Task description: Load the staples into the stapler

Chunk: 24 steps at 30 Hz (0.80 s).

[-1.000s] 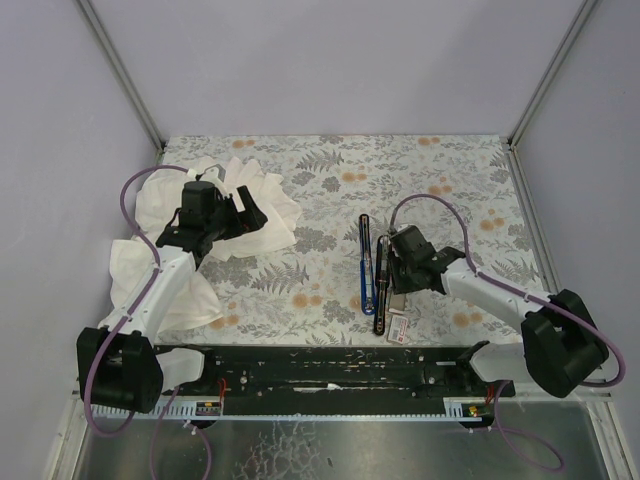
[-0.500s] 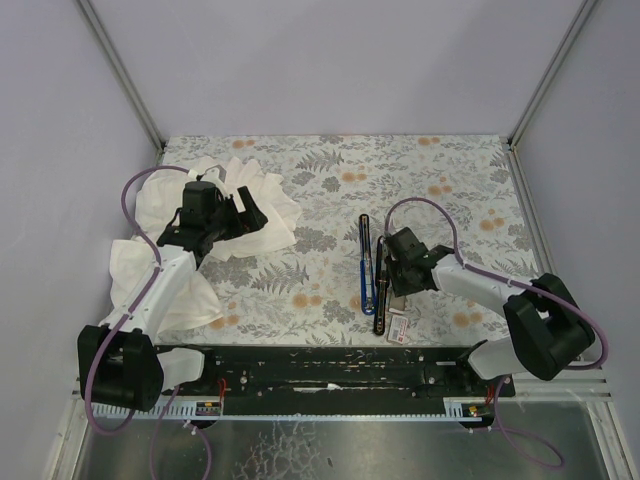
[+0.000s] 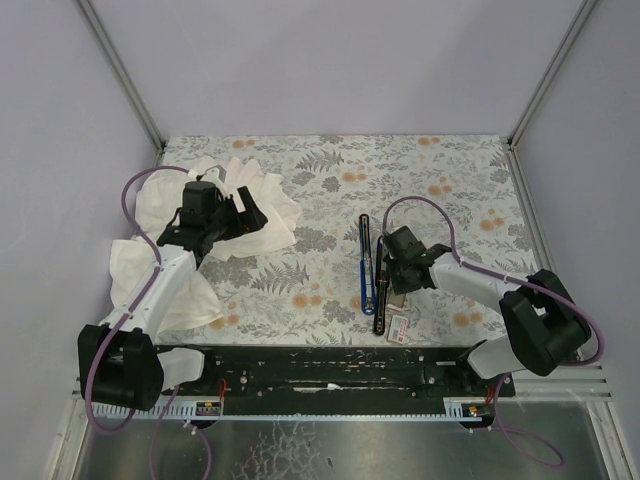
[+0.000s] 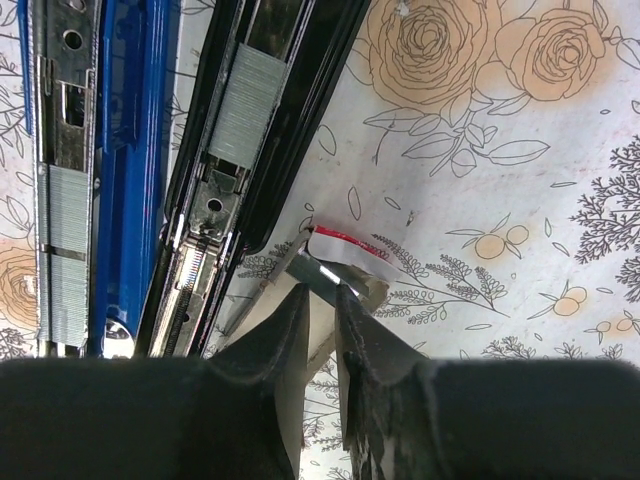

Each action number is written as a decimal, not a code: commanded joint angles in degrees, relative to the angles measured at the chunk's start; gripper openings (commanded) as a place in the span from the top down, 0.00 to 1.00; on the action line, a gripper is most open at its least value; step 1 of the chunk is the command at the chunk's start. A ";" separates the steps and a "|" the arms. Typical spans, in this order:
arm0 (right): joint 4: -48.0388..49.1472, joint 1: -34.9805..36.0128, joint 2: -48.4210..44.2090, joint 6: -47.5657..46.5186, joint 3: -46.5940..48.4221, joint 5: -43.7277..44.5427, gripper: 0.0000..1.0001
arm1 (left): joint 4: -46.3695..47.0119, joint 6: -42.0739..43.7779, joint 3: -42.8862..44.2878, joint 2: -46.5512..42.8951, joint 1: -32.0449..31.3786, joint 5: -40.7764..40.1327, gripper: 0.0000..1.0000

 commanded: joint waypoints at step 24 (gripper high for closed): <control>-2.27 1.25 3.41 1.44 2.68 3.65 0.95 | 0.60 -0.02 -0.66 -1.42 0.83 1.18 0.12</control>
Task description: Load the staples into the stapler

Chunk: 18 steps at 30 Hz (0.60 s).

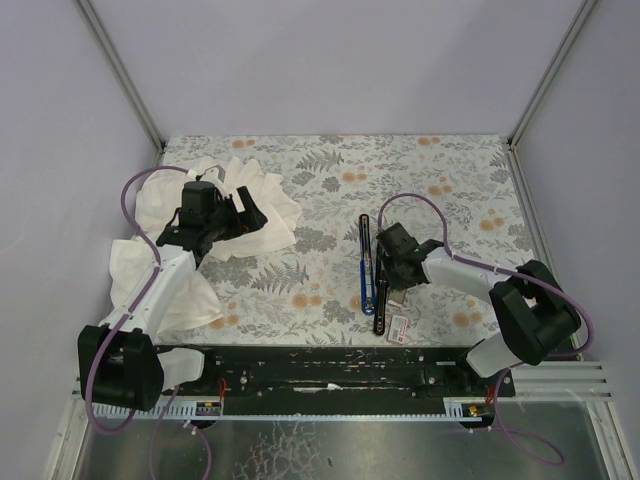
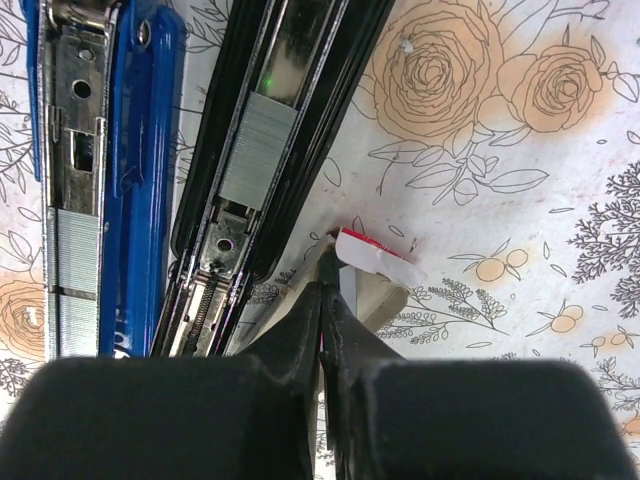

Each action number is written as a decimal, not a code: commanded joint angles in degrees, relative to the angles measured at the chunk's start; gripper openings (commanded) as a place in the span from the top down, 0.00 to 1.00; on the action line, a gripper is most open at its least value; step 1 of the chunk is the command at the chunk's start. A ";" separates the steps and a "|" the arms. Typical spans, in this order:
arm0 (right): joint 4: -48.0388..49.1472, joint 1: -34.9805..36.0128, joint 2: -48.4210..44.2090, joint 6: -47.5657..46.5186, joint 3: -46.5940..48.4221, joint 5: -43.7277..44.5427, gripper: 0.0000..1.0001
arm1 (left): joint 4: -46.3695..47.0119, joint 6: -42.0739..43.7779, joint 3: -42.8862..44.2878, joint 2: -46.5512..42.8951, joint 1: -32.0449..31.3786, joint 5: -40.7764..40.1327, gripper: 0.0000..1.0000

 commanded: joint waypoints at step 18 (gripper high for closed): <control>-4.77 0.02 -11.81 4.59 -0.28 1.57 0.94 | 1.80 -0.02 -1.45 -2.28 0.50 1.71 0.12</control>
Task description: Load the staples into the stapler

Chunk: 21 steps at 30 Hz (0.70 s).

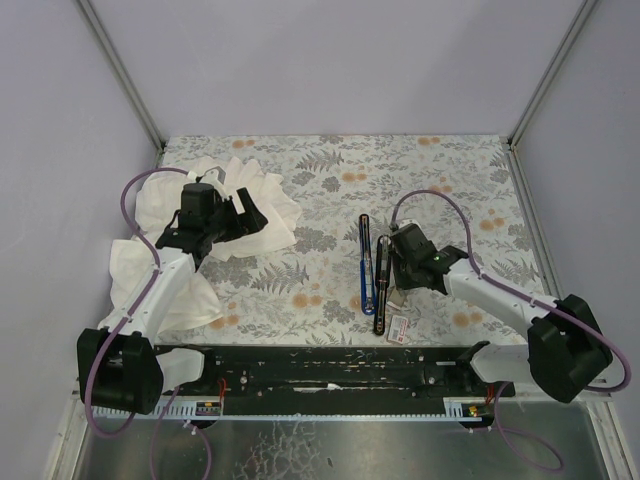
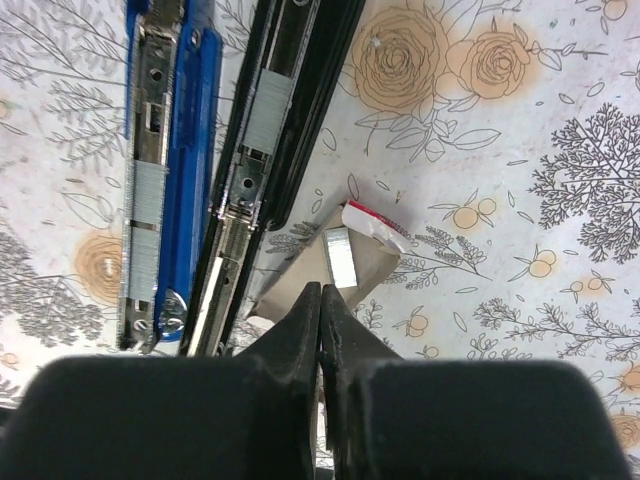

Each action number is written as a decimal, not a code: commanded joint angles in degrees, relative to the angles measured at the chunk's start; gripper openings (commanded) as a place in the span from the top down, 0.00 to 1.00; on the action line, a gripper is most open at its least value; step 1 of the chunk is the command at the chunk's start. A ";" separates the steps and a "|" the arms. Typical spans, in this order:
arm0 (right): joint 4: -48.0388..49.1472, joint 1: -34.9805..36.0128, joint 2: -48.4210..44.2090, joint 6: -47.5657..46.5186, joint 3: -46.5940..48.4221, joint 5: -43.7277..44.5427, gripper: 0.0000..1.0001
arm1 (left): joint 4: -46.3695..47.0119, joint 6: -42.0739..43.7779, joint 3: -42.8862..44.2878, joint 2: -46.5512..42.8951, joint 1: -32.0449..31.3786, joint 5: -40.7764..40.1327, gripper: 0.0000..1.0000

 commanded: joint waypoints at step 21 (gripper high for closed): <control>0.83 0.06 11.04 -4.93 2.87 0.83 0.65 | 1.30 0.03 -0.45 -0.98 0.53 0.81 0.12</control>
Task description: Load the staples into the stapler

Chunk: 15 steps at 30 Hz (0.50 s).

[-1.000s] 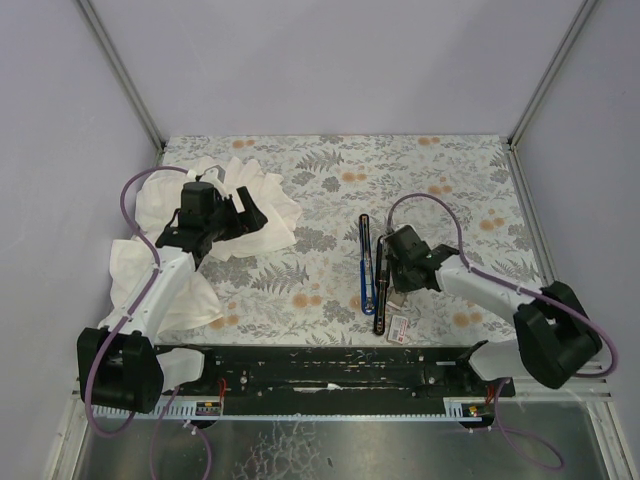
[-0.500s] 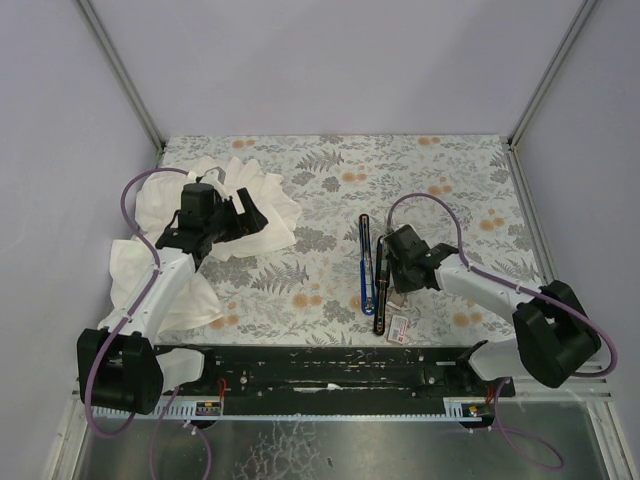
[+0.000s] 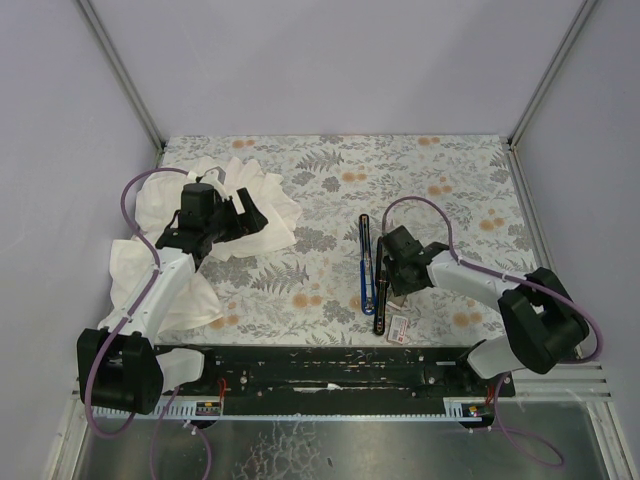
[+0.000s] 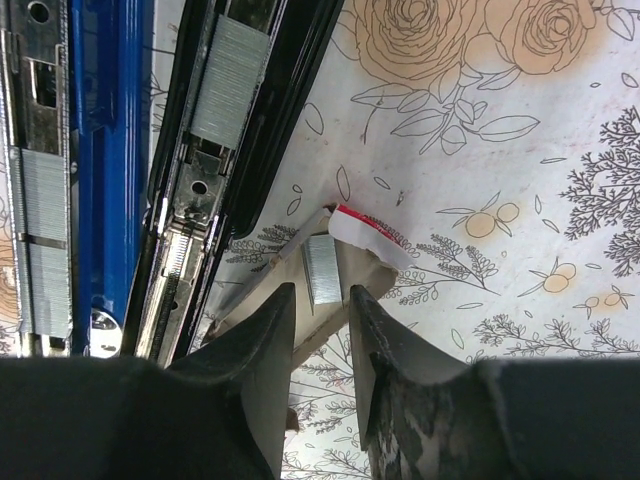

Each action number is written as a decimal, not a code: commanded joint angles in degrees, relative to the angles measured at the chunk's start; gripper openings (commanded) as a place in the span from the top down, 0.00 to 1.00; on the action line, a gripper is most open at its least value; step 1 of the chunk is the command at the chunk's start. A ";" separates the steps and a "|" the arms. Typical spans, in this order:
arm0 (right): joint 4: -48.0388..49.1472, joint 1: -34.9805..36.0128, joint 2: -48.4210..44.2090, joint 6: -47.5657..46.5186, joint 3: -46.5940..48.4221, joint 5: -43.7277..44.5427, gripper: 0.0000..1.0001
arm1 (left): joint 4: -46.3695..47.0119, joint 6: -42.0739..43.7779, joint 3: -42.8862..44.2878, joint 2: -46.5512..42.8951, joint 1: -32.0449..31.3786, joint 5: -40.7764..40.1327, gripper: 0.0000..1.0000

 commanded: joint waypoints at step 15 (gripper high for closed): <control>3.28 0.04 5.50 -1.93 3.96 1.93 0.68 | 1.30 0.03 -0.45 -0.87 0.46 0.48 0.12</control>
